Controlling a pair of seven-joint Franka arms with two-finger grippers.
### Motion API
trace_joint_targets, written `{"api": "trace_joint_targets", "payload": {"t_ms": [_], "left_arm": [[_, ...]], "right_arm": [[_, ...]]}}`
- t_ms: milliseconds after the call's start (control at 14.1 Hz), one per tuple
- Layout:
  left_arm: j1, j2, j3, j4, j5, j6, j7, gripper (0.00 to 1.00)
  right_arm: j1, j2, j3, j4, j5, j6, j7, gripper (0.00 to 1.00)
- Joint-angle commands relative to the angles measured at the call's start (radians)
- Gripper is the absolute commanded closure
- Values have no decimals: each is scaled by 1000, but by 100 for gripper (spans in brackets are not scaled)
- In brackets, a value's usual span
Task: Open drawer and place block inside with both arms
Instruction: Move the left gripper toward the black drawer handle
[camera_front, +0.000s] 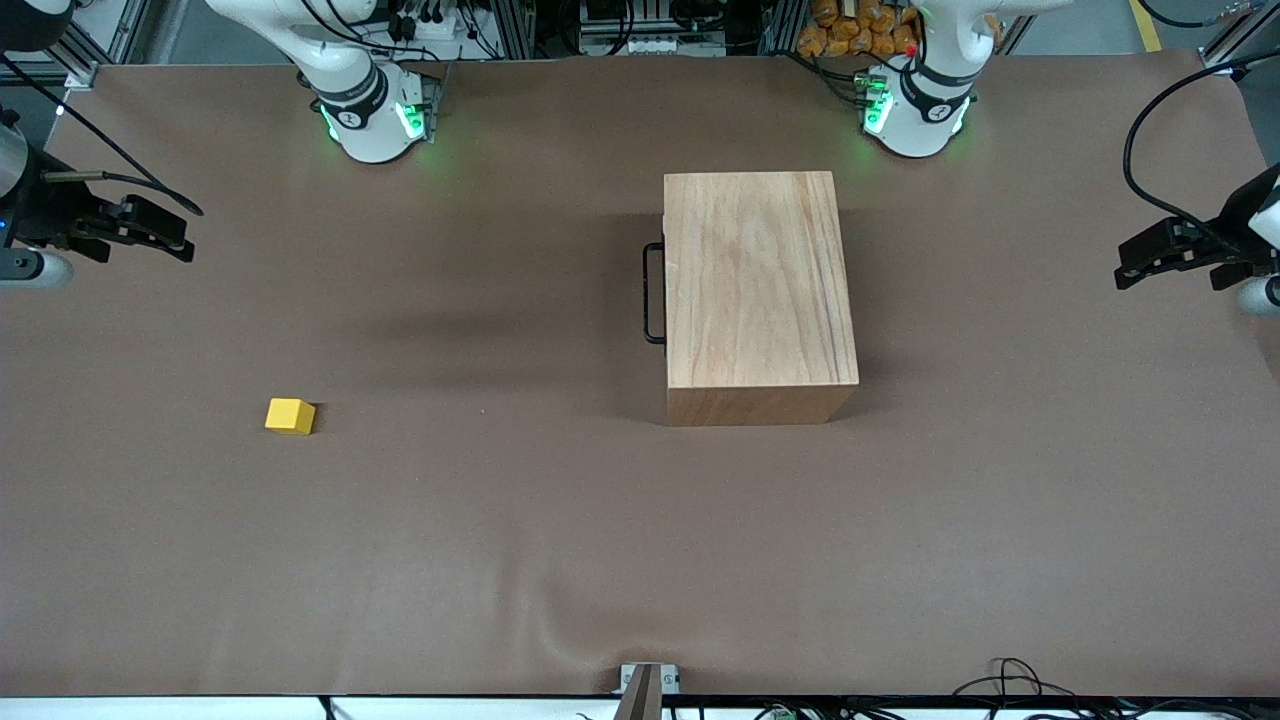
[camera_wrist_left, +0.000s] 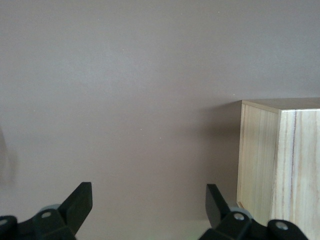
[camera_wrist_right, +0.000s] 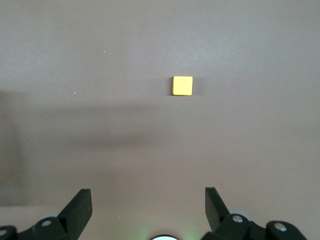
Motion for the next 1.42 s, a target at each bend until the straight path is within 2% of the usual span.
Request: {"api": "trace_joint_targets", "payload": {"t_ms": [0,425,708,1061,1344], "left_arm": [[-5,-25,5,-19,-3,4,5,0],[-11,-5,-12,-25,-11,-4,-19,0],[-21,53,-177,-18,3,6,-238,0],[-40,134,-375,-13,0,33,-608,0],[-112,173,-450,-10,-10,64,-817,0]], "right_arm": [[-13,-33,8,-31,-2,13,9,0],[-13,-24,8,-42,-2,16,7,0],[-16,-24,5,-60,-2,20,7,0],[-15,-7,5,-62,-2,30,6,0],[-16,-7,4,-109,-2,82,-1,0]]}}
